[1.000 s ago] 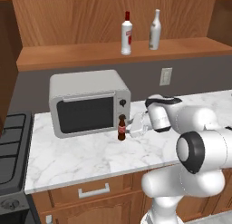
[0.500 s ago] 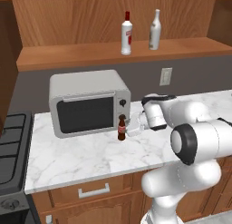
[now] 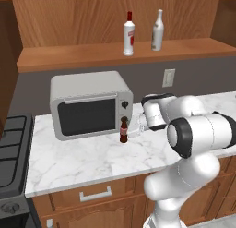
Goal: Sort all alcoholic drinks to one cabinet, and non-alcoholic drinks to the other.
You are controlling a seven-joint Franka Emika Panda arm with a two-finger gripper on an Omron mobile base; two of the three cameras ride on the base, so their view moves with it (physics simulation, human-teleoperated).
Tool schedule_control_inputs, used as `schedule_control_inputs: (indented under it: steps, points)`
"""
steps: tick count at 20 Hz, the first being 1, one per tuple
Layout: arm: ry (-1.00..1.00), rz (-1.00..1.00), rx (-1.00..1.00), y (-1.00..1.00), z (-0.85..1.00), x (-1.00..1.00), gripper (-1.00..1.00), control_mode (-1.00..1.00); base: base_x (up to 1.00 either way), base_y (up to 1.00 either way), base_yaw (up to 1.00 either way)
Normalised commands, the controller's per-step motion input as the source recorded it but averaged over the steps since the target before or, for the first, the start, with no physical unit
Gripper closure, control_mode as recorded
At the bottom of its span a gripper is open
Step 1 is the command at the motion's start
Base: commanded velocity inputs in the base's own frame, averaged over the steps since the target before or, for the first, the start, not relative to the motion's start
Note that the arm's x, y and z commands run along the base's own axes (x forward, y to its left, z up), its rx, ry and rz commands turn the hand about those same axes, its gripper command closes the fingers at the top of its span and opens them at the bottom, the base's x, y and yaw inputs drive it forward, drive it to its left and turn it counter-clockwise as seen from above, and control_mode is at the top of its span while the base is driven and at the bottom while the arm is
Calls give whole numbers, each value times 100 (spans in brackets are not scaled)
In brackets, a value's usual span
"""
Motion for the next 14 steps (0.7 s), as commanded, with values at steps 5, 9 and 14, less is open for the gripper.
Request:
schedule_control_inputs:
  steps: [5, 9, 14]
  points:
    - [0, 0, 0, 0, -13, 14, -100, -100, 0, 0, 0]
    - [0, 0, 0, 0, -13, 18, -100, -100, 0, 0, 0]
    - [0, 0, 0, 0, -10, 17, -100, -100, 0, 0, 0]
